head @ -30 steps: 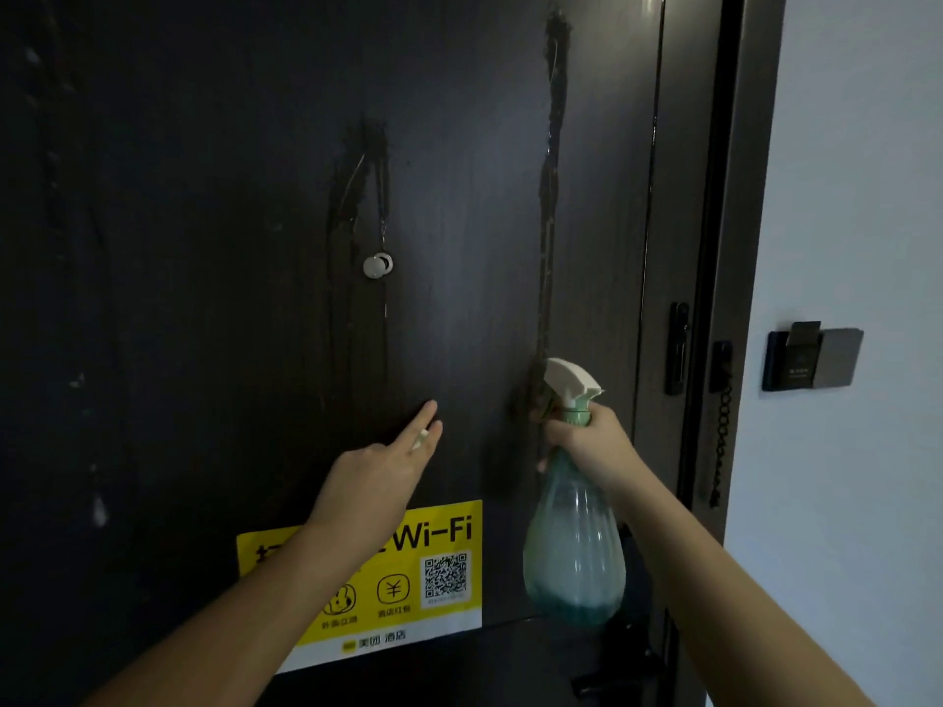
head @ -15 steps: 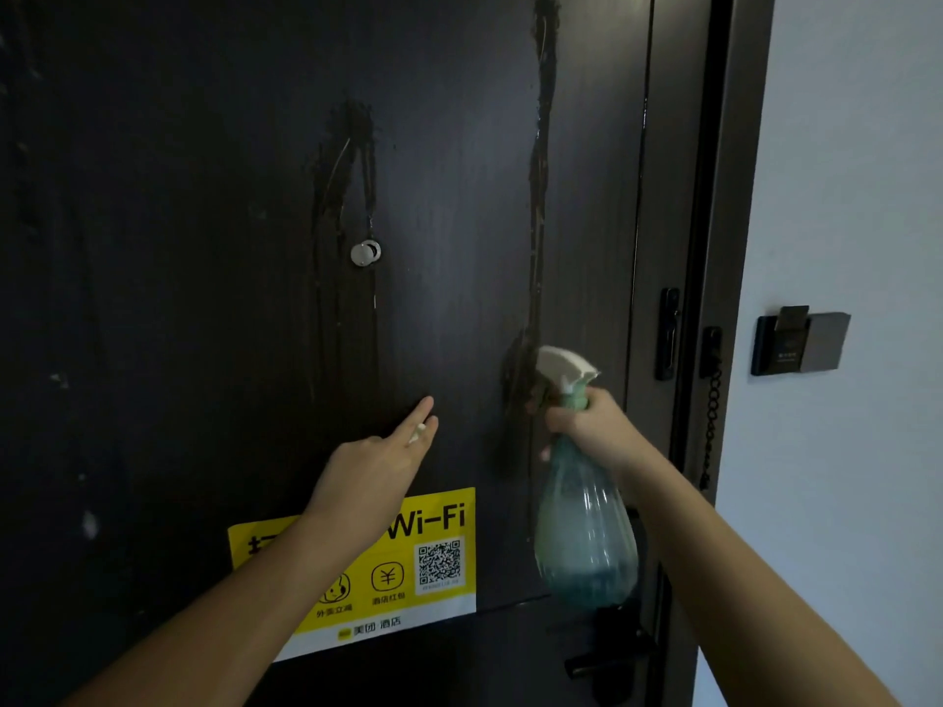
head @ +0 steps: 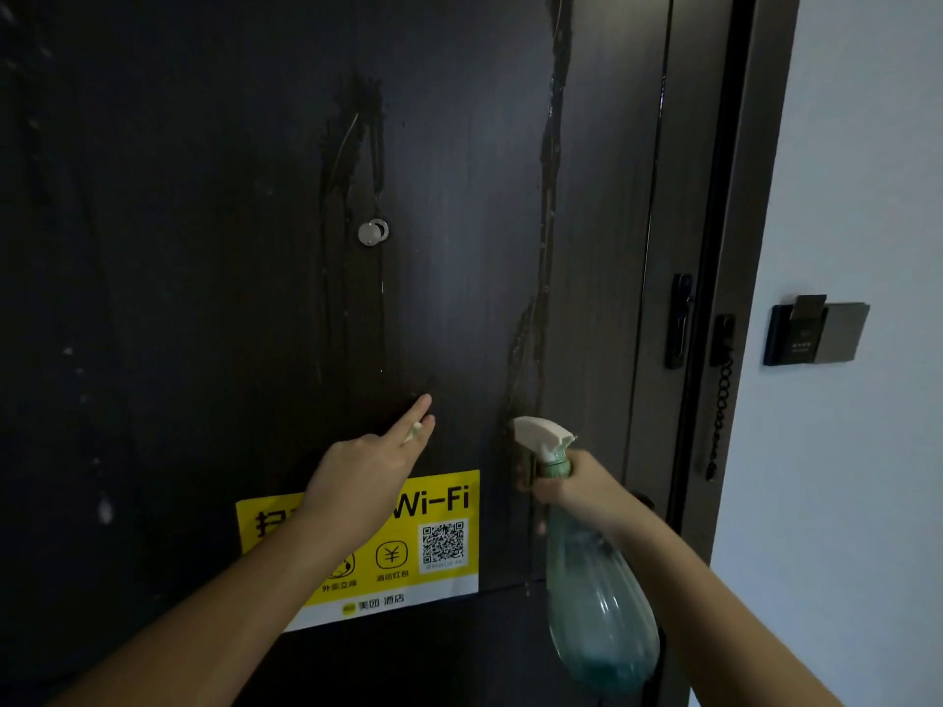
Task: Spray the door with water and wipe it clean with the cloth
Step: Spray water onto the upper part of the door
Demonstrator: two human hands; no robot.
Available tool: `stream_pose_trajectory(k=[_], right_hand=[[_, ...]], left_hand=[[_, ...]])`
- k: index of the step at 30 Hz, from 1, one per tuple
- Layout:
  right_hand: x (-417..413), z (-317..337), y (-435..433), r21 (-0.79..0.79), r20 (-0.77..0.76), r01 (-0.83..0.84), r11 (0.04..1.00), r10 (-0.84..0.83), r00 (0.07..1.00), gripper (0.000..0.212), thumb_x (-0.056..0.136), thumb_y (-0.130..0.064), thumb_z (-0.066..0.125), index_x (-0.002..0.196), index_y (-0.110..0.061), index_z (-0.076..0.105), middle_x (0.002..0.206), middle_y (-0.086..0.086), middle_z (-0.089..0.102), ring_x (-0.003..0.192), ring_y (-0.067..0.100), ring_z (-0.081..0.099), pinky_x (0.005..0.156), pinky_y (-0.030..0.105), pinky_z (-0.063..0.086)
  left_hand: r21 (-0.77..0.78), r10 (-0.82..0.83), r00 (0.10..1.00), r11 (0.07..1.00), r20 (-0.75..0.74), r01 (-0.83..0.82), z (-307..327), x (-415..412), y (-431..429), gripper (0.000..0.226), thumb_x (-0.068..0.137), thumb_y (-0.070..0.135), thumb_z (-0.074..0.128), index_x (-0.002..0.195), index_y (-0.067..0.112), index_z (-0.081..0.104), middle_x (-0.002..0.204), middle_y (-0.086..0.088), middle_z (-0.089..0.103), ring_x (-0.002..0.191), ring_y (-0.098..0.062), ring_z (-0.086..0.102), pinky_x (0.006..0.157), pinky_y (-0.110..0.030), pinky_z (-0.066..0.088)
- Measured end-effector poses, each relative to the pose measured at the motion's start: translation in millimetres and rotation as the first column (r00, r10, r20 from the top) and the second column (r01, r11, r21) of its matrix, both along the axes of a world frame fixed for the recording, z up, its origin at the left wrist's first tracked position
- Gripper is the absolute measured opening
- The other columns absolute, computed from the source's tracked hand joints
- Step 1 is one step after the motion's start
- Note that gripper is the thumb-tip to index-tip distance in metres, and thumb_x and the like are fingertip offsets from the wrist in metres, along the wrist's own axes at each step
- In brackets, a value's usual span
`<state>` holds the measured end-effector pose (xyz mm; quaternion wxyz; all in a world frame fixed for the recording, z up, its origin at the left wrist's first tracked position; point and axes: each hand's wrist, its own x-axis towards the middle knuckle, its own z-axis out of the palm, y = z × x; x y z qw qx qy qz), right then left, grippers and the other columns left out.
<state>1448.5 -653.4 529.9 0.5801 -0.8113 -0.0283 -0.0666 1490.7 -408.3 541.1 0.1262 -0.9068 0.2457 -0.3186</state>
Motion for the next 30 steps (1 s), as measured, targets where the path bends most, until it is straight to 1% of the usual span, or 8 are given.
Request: stream_pose_trajectory(k=[2, 5, 9, 12, 16, 21, 26, 30], right_hand=[[-1, -1, 6, 0.031, 0.028, -0.019, 0.999, 0.018, 0.999, 0.022, 0.077, 0.001, 0.059, 0.099, -0.001, 0.06, 0.106, 0.025, 0.065, 0.052, 0.026, 0.064, 0.054, 0.032, 0.052], [0, 12, 23, 0.038, 0.092, -0.071, 0.997, 0.068, 0.993, 0.028, 0.081, 0.008, 0.055, 0.106, -0.004, 0.06, 0.111, 0.025, 0.064, 0.056, 0.027, 0.064, 0.059, 0.036, 0.054], [5, 41, 57, 0.053, 0.204, -0.109, 0.993, 0.097, 0.974, 0.028, 0.082, 0.007, 0.054, 0.107, -0.004, 0.061, 0.113, 0.024, 0.064, 0.052, 0.023, 0.063, 0.058, 0.035, 0.053], [13, 52, 75, 0.09, 0.209, -0.133, 0.987, 0.112, 0.971, 0.027, 0.083, 0.006, 0.054, 0.108, 0.0, 0.059, 0.113, 0.022, 0.064, 0.052, 0.023, 0.063, 0.058, 0.037, 0.054], [13, 30, 85, -0.003, 0.122, -0.141, 0.99, 0.141, 0.983, 0.019, 0.081, 0.006, 0.056, 0.1, 0.004, 0.059, 0.11, 0.028, 0.062, 0.048, 0.02, 0.061, 0.05, 0.031, 0.053], [7, 0, 86, -0.099, 0.028, -0.17, 0.98, 0.174, 0.984, 0.013, 0.08, 0.004, 0.056, 0.091, -0.002, 0.059, 0.07, 0.008, 0.064, 0.052, 0.023, 0.064, 0.058, 0.04, 0.056], [14, 9, 92, -0.028, 0.102, -0.075, 0.997, 0.077, 0.992, 0.021, 0.081, 0.003, 0.057, 0.102, 0.001, 0.059, 0.085, 0.019, 0.066, 0.054, 0.025, 0.066, 0.057, 0.037, 0.055], [14, -2, 110, -0.022, 0.081, -0.028, 0.999, 0.029, 0.996, 0.012, 0.08, 0.003, 0.056, 0.091, -0.002, 0.06, 0.08, 0.02, 0.067, 0.054, 0.027, 0.067, 0.056, 0.039, 0.057]], left_hand=[[-0.023, -0.013, 1.0, 1.0, -0.001, 0.013, -9, -1, 8, 0.079, 0.086, 0.004, 0.052, 0.152, 0.025, 0.014, 0.159, 0.005, -0.014, 0.065, -0.007, 0.051, 0.049, -0.022, 0.044], [-0.063, -0.021, 1.0, 0.998, 0.013, 0.022, -23, -2, 27, 0.08, 0.072, 0.003, 0.069, 0.143, 0.023, 0.041, 0.158, 0.004, 0.01, 0.051, -0.005, 0.041, 0.036, -0.019, 0.03], [-0.032, -0.029, 0.997, 0.999, 0.076, 0.032, -30, -1, 56, 0.082, 0.056, 0.0, 0.079, 0.132, 0.018, 0.056, 0.152, -0.001, 0.035, 0.047, -0.004, 0.027, 0.037, -0.016, 0.011], [-0.063, -0.035, 0.998, 0.997, 0.052, 0.038, -31, -2, 74, 0.08, 0.06, -0.003, 0.077, 0.134, 0.017, 0.054, 0.154, -0.001, 0.033, 0.046, -0.004, 0.033, 0.035, -0.014, 0.022], [-0.101, -0.04, 0.999, 0.994, 0.021, 0.042, -36, -2, 91, 0.081, 0.06, -0.005, 0.076, 0.135, 0.015, 0.052, 0.154, -0.004, 0.032, 0.046, -0.004, 0.037, 0.034, -0.014, 0.03], [-0.109, -0.03, 1.0, 0.994, 0.005, 0.03, -43, 1, 99, 0.084, 0.059, -0.006, 0.077, 0.136, 0.016, 0.05, 0.156, -0.003, 0.026, 0.046, -0.004, 0.04, 0.033, -0.017, 0.036], [-0.13, -0.042, 0.999, 0.991, 0.003, 0.042, -48, -4, 106, 0.083, 0.061, -0.003, 0.077, 0.137, 0.016, 0.05, 0.156, -0.001, 0.027, 0.048, -0.003, 0.041, 0.034, -0.016, 0.035], [-0.171, -0.025, 0.999, 0.985, -0.041, 0.018, -58, -16, 135, 0.078, 0.067, 0.004, 0.078, 0.138, 0.019, 0.049, 0.156, 0.001, 0.027, 0.054, -0.002, 0.048, 0.036, -0.017, 0.04]])
